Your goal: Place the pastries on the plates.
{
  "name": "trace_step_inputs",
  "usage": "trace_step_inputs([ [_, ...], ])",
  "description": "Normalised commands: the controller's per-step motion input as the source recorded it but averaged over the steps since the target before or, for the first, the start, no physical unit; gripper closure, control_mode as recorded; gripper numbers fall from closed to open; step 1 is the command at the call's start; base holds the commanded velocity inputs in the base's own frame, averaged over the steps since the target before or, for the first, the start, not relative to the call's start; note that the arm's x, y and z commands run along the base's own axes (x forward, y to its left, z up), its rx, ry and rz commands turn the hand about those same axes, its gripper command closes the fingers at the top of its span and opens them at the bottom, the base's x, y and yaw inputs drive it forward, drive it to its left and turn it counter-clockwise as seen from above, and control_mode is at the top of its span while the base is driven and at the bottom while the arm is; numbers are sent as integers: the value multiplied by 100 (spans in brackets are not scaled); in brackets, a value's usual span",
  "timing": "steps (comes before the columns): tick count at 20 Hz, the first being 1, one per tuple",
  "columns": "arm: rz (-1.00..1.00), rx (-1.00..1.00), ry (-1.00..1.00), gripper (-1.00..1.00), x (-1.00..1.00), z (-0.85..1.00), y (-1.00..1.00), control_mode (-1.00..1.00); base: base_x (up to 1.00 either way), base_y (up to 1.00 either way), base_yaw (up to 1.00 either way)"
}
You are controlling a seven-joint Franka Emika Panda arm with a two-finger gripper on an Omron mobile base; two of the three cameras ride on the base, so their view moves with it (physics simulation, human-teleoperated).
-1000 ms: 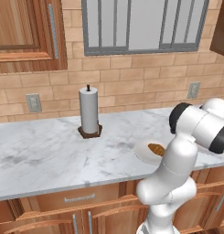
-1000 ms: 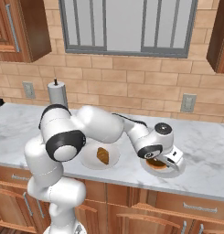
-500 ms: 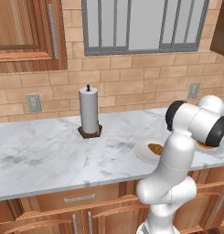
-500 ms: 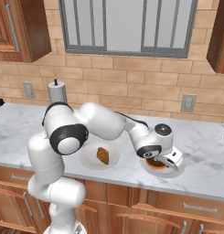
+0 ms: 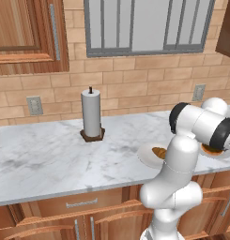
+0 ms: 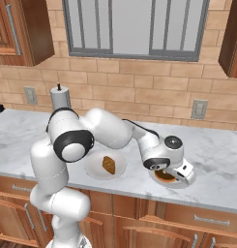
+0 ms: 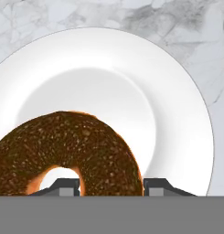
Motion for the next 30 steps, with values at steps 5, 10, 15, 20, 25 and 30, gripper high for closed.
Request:
trace_step_inputs([
  [5, 0, 0, -1, -100, 0, 0, 0, -100, 0, 0, 0],
  [10, 0, 0, 0, -100, 0, 4, -1, -100, 0, 0, 0],
  [15, 0, 0, -5, -100, 0, 41, 0, -100, 0, 0, 0],
  [20, 0, 0, -6, -100, -11, 68, 0, -100, 0, 0, 0],
  [25, 0, 0, 0, -100, -46, 67, 3, -100, 0, 0, 0],
  [30, 0, 0, 0, -100, -49, 58, 44, -100, 0, 0, 0],
])
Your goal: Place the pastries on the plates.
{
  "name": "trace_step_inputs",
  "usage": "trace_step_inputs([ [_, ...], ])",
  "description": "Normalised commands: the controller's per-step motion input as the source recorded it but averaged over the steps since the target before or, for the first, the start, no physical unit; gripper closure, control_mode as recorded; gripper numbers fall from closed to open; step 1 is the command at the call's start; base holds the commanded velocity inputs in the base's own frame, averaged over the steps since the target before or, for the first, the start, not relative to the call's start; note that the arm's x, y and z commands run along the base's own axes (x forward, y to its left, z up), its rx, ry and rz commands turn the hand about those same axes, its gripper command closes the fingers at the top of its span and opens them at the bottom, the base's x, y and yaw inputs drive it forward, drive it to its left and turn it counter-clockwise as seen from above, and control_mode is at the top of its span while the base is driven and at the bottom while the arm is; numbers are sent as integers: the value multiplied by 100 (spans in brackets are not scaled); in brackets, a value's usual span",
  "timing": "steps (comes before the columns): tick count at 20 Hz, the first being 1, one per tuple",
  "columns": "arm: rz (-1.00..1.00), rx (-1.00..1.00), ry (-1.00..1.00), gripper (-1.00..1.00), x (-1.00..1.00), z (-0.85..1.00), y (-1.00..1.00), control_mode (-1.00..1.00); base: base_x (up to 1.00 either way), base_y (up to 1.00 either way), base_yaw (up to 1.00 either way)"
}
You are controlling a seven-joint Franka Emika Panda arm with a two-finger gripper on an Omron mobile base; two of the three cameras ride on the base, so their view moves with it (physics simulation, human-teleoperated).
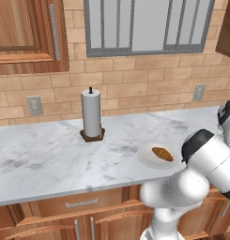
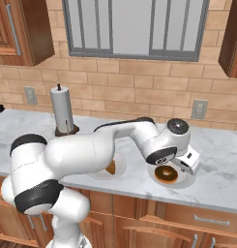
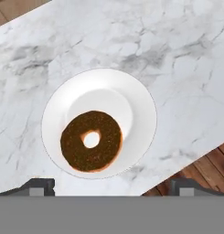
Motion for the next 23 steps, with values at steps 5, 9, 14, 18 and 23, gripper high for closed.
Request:
trace_step_inputs([
  [5, 1, 0, 0, -100, -31, 38, 80, -100, 0, 0, 0],
  [9, 0, 0, 1, -100, -11, 29, 96, -100, 0, 0, 0],
  [14, 0, -1, 0, -100, -3, 12, 100, -100, 0, 0, 0],
  [18, 0, -3, 2, -100, -8, 13, 100, -100, 0, 0, 0],
  [23, 0, -3, 2, -100, -25, 23, 100, -100, 0, 0, 0],
])
